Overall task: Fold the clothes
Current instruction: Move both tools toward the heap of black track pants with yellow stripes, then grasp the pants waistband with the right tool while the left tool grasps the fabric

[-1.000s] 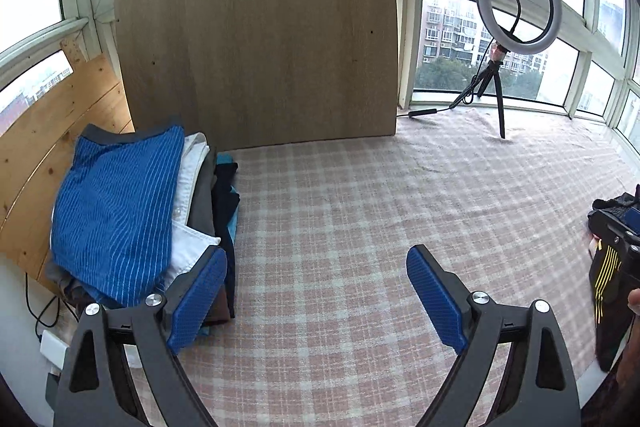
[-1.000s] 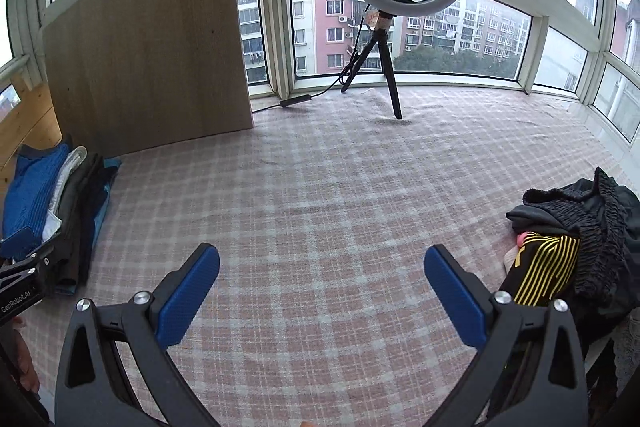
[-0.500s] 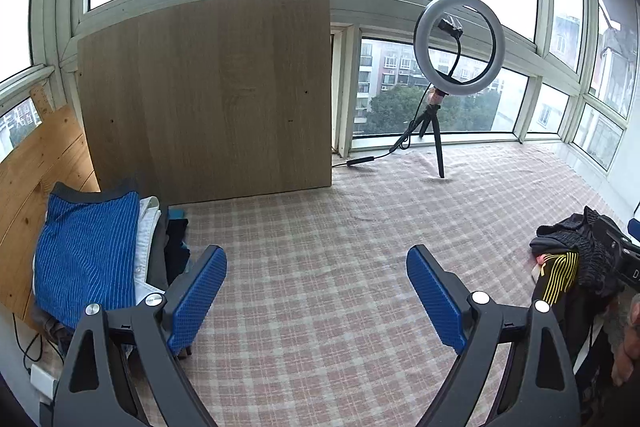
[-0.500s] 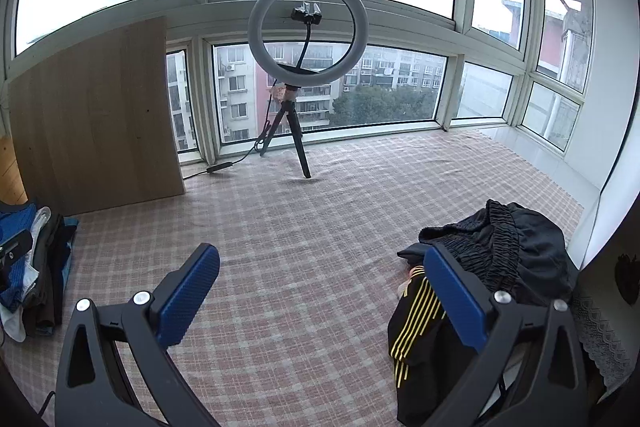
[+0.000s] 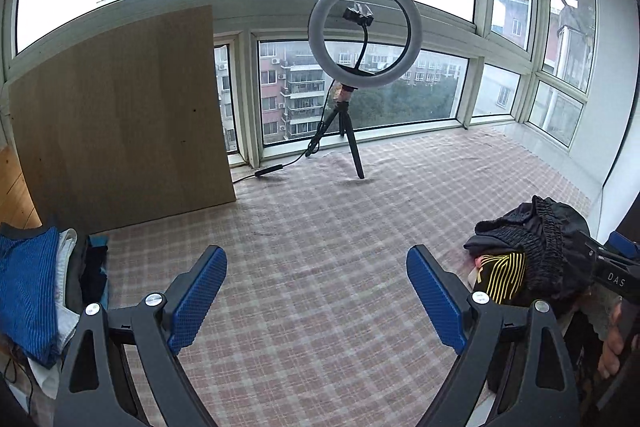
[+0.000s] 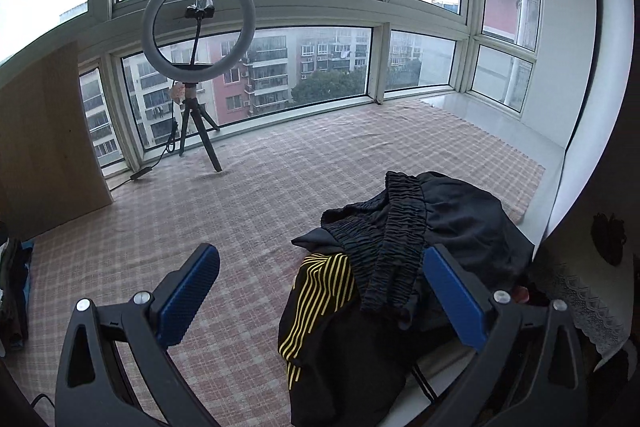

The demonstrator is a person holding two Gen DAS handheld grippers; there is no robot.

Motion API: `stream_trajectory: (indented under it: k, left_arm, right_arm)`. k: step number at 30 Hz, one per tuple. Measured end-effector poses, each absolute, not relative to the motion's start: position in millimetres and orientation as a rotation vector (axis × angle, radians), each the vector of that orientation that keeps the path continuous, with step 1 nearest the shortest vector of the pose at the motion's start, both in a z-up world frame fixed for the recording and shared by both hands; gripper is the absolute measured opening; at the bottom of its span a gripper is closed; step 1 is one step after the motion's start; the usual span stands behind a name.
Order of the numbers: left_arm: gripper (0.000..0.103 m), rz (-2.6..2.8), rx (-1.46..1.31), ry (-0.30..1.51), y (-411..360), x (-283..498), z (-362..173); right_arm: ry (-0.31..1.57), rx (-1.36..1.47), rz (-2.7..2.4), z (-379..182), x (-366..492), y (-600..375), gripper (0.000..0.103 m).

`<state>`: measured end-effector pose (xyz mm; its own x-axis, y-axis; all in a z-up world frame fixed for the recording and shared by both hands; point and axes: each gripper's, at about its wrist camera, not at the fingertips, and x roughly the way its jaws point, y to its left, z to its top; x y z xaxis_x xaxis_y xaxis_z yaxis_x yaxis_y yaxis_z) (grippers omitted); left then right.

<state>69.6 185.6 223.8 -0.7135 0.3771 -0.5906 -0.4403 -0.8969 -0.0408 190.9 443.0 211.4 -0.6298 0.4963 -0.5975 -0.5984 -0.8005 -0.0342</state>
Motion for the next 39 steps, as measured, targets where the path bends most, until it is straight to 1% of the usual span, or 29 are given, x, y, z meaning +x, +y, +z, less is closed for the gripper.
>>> stream_trajectory:
  k: [5, 9, 15, 18, 21, 23, 24, 25, 26, 27, 28, 29, 32, 33, 35, 36, 37, 38, 39]
  left_arm:
    - [0.092, 2.477, -0.862, 0.177, 255.5, 76.6, 217.7]
    - [0.091, 2.388, -0.903, 0.178, 317.9, 81.1, 202.9]
    - [0.091, 2.344, -0.936, 0.217, 383.6, 84.6, 187.3]
    - [0.091, 2.333, -0.976, 0.218, 392.0, 80.1, 176.0]
    - [0.091, 2.319, -1.016, 0.221, 400.9, 76.0, 164.4]
    - [0.091, 2.262, -1.046, 0.255, 414.1, 81.9, 152.1]
    - [0.091, 2.234, -1.061, 0.272, 420.7, 84.8, 145.9]
    - [0.091, 2.205, -1.075, 0.289, 427.3, 87.7, 139.8]
    - [0.091, 2.176, -1.089, 0.305, 433.8, 90.7, 133.6]
    - [0.091, 2.147, -1.103, 0.321, 440.4, 93.6, 127.5]
    - [0.091, 2.118, -1.117, 0.337, 447.0, 96.5, 121.3]
    - [0.091, 2.089, -1.130, 0.353, 453.6, 99.5, 115.2]
    - [0.091, 2.001, -1.167, 0.400, 473.4, 108.3, 96.7]
    - [0.089, 1.971, -1.179, 0.415, 479.9, 111.2, 90.5]
    - [0.073, 1.911, -1.202, 0.444, 493.1, 117.1, 78.2]
    - [0.053, 1.883, -1.213, 0.457, 499.4, 120.0, 72.6]
    - [0.035, 1.873, -1.220, 0.449, 502.3, 122.3, 71.6]
    - [0.027, 1.869, -1.214, 0.429, 502.1, 124.2, 73.3]
    - [0.009, 1.866, -1.207, 0.410, 501.7, 126.0, 75.1]
  right_arm:
    - [0.301, -0.846, 2.308, 195.3, 216.8, 523.2, 0.103]
    - [0.296, -0.880, 2.288, 188.1, 230.0, 576.0, 0.103]
    - [0.279, -1.024, 2.446, 172.3, 214.5, 609.9, 0.103]
    - [0.163, -1.148, 2.513, 153.1, 192.1, 601.7, 0.103]
    - [-0.003, -1.272, 2.528, 129.1, 171.7, 591.0, 0.103]
    - [-0.135, -1.310, 2.504, 114.9, 161.7, 588.6, 0.101]
    - [-0.147, -1.318, 2.521, 113.4, 159.4, 591.3, 0.090]
    - [-0.138, -1.324, 2.551, 113.9, 157.9, 595.3, 0.082]
    - [-0.129, -1.329, 2.580, 114.4, 156.4, 599.4, 0.067]
    - [-0.132, -1.311, 2.588, 117.7, 154.6, 605.1, 0.049]
    - [-0.138, -1.284, 2.587, 122.1, 152.7, 611.3, 0.023]
    - [-0.141, -1.258, 2.574, 126.7, 149.5, 619.4, 0.012]
    - [-0.111, -1.190, 2.516, 139.2, 135.9, 649.9, 0.011]
    - [-0.096, -1.170, 2.487, 141.8, 130.8, 661.0, 0.010]
    - [-0.079, -1.106, 2.407, 146.8, 122.2, 683.4, 0.010]
    - [-0.078, -1.083, 2.376, 150.2, 119.3, 692.9, 0.010]
    - [-0.064, -1.082, 2.376, 154.2, 118.7, 699.0, 0.011]
    - [-0.045, -1.086, 2.387, 158.4, 119.0, 704.1, 0.011]
    - [-0.026, -1.091, 2.398, 162.7, 119.2, 709.3, 0.012]
